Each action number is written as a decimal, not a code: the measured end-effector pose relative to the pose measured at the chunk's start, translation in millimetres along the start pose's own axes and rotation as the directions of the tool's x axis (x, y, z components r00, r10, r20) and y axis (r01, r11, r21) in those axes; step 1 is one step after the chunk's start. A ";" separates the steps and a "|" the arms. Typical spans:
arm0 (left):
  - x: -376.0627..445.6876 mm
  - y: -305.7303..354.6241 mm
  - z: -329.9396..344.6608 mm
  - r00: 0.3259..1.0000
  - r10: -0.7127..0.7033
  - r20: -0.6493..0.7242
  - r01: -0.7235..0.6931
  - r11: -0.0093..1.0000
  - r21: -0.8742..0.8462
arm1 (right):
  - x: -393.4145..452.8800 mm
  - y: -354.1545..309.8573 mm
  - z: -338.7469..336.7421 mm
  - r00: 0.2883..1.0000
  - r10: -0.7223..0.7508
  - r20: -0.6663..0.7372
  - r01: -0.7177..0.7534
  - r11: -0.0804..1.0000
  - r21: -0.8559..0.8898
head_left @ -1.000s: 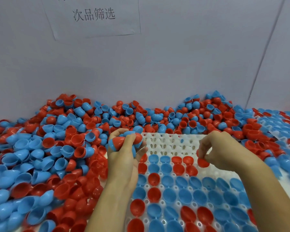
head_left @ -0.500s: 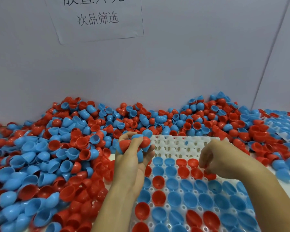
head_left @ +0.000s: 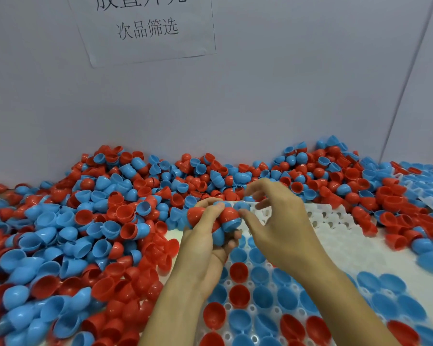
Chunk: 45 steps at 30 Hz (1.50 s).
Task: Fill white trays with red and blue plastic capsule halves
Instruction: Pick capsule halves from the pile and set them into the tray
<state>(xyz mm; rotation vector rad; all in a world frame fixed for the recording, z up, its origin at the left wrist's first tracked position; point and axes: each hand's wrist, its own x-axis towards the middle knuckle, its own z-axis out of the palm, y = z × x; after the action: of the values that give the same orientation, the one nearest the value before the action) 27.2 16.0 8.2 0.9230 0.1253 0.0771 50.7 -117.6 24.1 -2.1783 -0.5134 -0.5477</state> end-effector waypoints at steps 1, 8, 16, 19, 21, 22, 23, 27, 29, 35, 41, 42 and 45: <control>0.6 -0.7 -0.6 1.000 0.012 -0.001 -0.012 1.000 -0.011 | -0.2 -1.1 1.1 0.999 0.018 -0.050 -0.019 1.000 -0.024; -1.7 -0.4 -3.6 0.984 0.032 0.173 -0.049 0.995 0.092 | 4.9 -4.0 -14.7 0.919 0.282 0.277 -0.380 0.821 0.426; -5.4 3.2 -4.9 0.969 -0.056 0.241 0.015 0.986 0.168 | 7.1 11.0 -20.4 0.789 0.339 0.512 -0.605 0.576 0.550; -6.9 3.1 -6.0 0.949 -0.101 0.299 0.049 0.983 0.178 | 5.4 14.0 -16.4 0.802 0.405 0.439 -0.595 0.610 0.524; -7.7 2.0 -5.3 0.944 -0.110 0.311 0.062 0.985 0.158 | 4.2 12.4 -12.2 0.824 0.430 0.368 -0.566 0.646 0.512; -7.6 1.4 -4.7 0.946 -0.110 0.304 0.075 0.989 0.127 | 4.3 11.4 -12.2 0.834 0.445 0.326 -0.552 0.663 0.505; -7.3 1.1 -3.5 0.952 -0.115 0.284 0.094 0.992 0.086 | 5.4 11.1 -15.2 0.845 0.460 0.273 -0.533 0.681 0.503; 0.3 0.4 -6.3 0.986 -0.137 0.093 0.139 0.990 -0.024 | 11.7 35.5 -55.9 0.917 0.399 0.000 -0.388 0.894 0.225; 4.6 0.6 -9.6 0.993 -0.119 0.016 0.119 0.992 -0.045 | 10.7 54.9 -82.8 0.930 0.367 0.024 -0.359 0.921 -0.148; 6.2 0.4 -11.5 0.989 -0.150 -0.007 0.149 0.987 -0.064 | 0.6 81.0 -93.6 0.742 0.613 0.271 -0.385 0.721 -0.576; 3.1 1.5 -9.8 0.981 -0.191 -0.042 0.188 0.980 -0.061 | -0.2 77.9 -86.2 0.690 0.656 0.306 -0.407 0.701 -0.586; 3.3 1.2 -9.9 0.979 -0.198 -0.043 0.195 0.979 -0.060 | -0.8 77.3 -88.3 0.685 0.656 0.318 -0.395 0.701 -0.594; 5.1 0.3 -11.5 0.972 -0.227 -0.065 0.222 0.973 -0.069 | 1.6 72.8 -93.3 0.730 0.613 0.302 -0.330 0.704 -0.629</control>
<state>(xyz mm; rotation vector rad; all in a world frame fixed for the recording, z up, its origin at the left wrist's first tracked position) 30.6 25.8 1.2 0.8397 0.2921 -0.0955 71.0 -233.9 33.9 -2.8793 0.0183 0.2257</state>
